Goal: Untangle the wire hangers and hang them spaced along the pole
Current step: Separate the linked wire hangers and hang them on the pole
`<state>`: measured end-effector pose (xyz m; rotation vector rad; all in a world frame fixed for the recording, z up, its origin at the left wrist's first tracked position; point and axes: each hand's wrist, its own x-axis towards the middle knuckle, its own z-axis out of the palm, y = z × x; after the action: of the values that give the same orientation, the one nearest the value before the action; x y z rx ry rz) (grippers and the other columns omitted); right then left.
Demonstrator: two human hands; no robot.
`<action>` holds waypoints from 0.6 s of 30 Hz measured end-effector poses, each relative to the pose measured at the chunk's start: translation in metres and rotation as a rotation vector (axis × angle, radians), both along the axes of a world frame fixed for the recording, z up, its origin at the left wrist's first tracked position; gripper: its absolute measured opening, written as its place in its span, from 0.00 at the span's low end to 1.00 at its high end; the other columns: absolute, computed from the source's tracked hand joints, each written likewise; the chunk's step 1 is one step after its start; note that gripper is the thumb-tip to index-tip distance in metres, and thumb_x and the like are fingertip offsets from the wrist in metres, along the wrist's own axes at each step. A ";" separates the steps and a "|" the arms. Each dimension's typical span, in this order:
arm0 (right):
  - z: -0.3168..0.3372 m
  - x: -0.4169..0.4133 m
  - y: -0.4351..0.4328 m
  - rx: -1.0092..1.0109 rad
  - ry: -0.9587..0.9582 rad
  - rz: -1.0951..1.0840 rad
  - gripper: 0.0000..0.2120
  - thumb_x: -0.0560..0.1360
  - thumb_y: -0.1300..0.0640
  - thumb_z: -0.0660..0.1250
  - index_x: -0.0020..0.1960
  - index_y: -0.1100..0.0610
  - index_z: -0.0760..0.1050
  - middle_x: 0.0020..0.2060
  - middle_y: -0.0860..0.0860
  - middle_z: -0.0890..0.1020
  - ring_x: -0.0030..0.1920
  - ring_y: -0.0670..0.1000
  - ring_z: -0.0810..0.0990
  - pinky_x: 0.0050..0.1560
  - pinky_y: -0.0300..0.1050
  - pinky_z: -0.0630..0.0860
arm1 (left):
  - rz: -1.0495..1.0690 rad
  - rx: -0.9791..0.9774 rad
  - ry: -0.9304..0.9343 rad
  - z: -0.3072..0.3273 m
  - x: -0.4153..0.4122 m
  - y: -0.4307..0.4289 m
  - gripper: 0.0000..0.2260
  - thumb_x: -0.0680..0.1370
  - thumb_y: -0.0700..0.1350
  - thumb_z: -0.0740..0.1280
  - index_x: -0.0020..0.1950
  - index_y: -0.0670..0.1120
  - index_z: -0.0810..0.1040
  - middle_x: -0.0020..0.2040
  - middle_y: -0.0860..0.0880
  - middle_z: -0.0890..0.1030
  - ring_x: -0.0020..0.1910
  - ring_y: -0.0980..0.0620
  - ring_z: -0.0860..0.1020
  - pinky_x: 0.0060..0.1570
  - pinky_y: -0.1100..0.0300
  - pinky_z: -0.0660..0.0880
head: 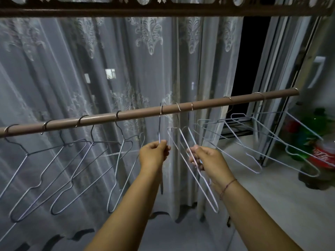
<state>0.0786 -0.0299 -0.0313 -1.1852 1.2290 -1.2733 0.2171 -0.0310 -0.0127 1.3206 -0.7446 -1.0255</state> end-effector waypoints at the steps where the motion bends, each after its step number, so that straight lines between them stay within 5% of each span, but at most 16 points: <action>1: 0.000 -0.003 -0.002 -0.004 0.001 -0.012 0.13 0.78 0.55 0.59 0.44 0.56 0.81 0.31 0.51 0.78 0.28 0.45 0.72 0.26 0.29 0.68 | 0.015 0.003 0.009 0.000 0.002 -0.001 0.09 0.77 0.41 0.66 0.38 0.42 0.80 0.33 0.46 0.79 0.33 0.52 0.75 0.36 0.61 0.72; 4: 0.002 -0.010 -0.006 -0.015 -0.009 -0.007 0.13 0.78 0.56 0.58 0.45 0.59 0.80 0.31 0.52 0.77 0.27 0.45 0.69 0.25 0.30 0.66 | 0.049 0.010 0.017 -0.002 0.007 0.000 0.08 0.77 0.41 0.66 0.39 0.42 0.80 0.35 0.46 0.80 0.35 0.51 0.76 0.37 0.61 0.73; 6: 0.002 -0.015 -0.008 -0.021 0.001 0.006 0.13 0.78 0.57 0.58 0.42 0.56 0.80 0.30 0.52 0.77 0.26 0.43 0.69 0.25 0.30 0.65 | 0.083 0.015 -0.033 -0.003 0.008 -0.001 0.07 0.77 0.43 0.66 0.48 0.41 0.81 0.42 0.46 0.81 0.44 0.49 0.79 0.48 0.56 0.77; 8: 0.001 -0.019 -0.010 -0.028 0.017 0.016 0.14 0.78 0.56 0.58 0.40 0.54 0.80 0.30 0.52 0.77 0.26 0.43 0.69 0.25 0.30 0.66 | 0.117 0.015 -0.157 -0.002 0.007 -0.003 0.18 0.76 0.48 0.67 0.62 0.39 0.75 0.50 0.47 0.79 0.53 0.44 0.78 0.60 0.49 0.74; 11: 0.001 -0.025 -0.012 -0.049 0.024 0.032 0.14 0.78 0.56 0.58 0.40 0.54 0.80 0.30 0.51 0.77 0.27 0.44 0.70 0.26 0.31 0.66 | 0.228 -0.077 -0.436 0.008 -0.004 0.005 0.26 0.74 0.52 0.68 0.69 0.44 0.67 0.59 0.47 0.72 0.61 0.45 0.72 0.64 0.48 0.70; 14: 0.007 -0.028 -0.014 -0.062 0.043 0.045 0.14 0.79 0.55 0.57 0.41 0.53 0.80 0.30 0.50 0.77 0.29 0.45 0.70 0.28 0.32 0.67 | 0.309 -0.301 -0.582 0.022 -0.025 0.018 0.18 0.75 0.50 0.67 0.63 0.48 0.70 0.56 0.50 0.72 0.54 0.53 0.72 0.56 0.58 0.71; 18: 0.027 -0.020 -0.025 -0.009 0.008 0.094 0.14 0.78 0.55 0.57 0.39 0.53 0.78 0.27 0.48 0.76 0.28 0.45 0.71 0.29 0.34 0.67 | 0.010 -0.322 -0.530 0.038 -0.054 0.007 0.01 0.76 0.48 0.66 0.47 0.52 0.76 0.43 0.54 0.80 0.42 0.62 0.78 0.42 0.74 0.73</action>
<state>0.0582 -0.0548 -0.0040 -1.2414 1.1606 -1.2065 0.1627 -0.0242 0.0253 1.3166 -1.2423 -0.5110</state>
